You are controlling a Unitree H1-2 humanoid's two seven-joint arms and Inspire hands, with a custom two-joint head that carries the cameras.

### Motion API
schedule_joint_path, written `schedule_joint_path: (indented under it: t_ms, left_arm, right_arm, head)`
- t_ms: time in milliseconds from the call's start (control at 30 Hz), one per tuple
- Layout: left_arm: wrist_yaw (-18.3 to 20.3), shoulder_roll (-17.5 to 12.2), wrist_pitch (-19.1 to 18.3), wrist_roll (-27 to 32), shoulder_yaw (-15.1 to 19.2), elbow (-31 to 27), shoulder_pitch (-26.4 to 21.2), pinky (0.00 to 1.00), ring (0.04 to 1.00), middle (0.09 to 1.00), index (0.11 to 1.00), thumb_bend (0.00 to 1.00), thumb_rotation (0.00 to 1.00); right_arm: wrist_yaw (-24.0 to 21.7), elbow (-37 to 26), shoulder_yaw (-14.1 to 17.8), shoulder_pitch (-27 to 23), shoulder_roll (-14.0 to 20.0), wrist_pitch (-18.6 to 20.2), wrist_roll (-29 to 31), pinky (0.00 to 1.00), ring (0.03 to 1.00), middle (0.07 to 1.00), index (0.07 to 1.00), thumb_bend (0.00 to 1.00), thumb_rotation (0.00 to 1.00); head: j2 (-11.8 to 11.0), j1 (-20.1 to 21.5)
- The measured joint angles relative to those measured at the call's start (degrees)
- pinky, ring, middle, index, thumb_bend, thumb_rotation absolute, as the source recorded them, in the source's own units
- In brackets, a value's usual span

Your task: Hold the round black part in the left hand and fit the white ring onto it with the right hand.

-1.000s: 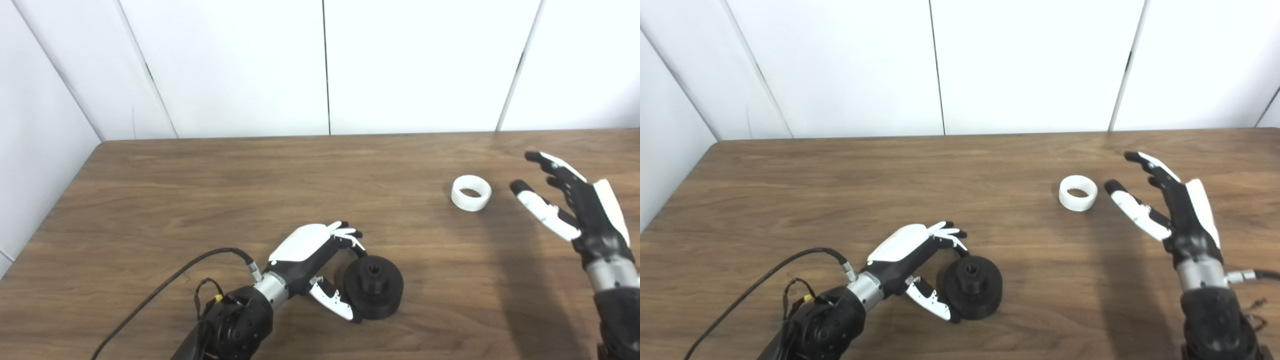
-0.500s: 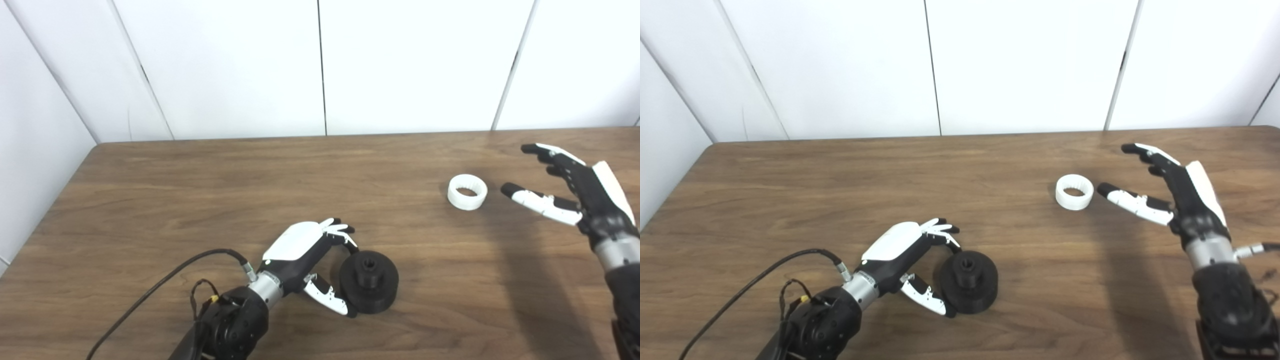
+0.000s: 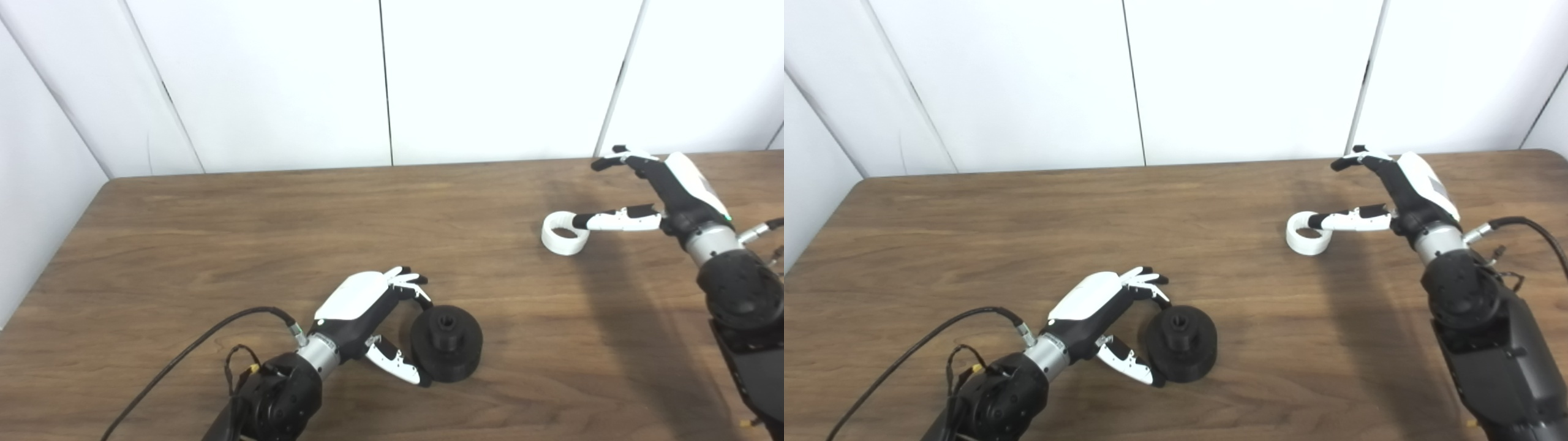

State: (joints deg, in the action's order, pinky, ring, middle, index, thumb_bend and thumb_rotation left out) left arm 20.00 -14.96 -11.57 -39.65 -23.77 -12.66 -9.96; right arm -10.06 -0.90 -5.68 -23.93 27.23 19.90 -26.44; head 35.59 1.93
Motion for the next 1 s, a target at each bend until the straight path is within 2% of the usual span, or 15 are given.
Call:
schedule_joint_path:
  t_ms: [200, 400, 1000]
  left_arm:
    - [1.3, 0.0, -0.2, 0.0, 0.9, -0.2, 0.0, 0.89, 0.989, 0.914, 0.626, 0.9, 0.2]
    - [3.4, -0.4, -1.4, 0.0, 2.0, -1.3, 0.0, 0.89, 0.981, 0.907, 0.63, 0.9, 0.17]
    - [6.0, -1.1, -1.7, 1.2, 3.3, -2.0, -0.2, 0.91, 0.999, 0.923, 0.641, 0.89, 0.2]
  right_arm:
    - [-0.7, 5.6, -2.1, -2.7, 0.0, 0.0, -1.2, 0.86, 0.969, 0.929, 0.736, 0.99, 0.36]
    - [-1.5, 6.6, -4.8, -3.0, 0.0, 0.2, -3.5, 0.87, 0.977, 0.932, 0.733, 0.98, 0.36]
    - [-3.8, 7.9, -6.5, -4.0, 0.0, 1.6, -4.9, 0.89, 0.983, 0.937, 0.734, 0.99, 0.38]
  head:
    - [0.8, 2.4]
    - [1.2, 3.1]
    - [1.9, 4.0]
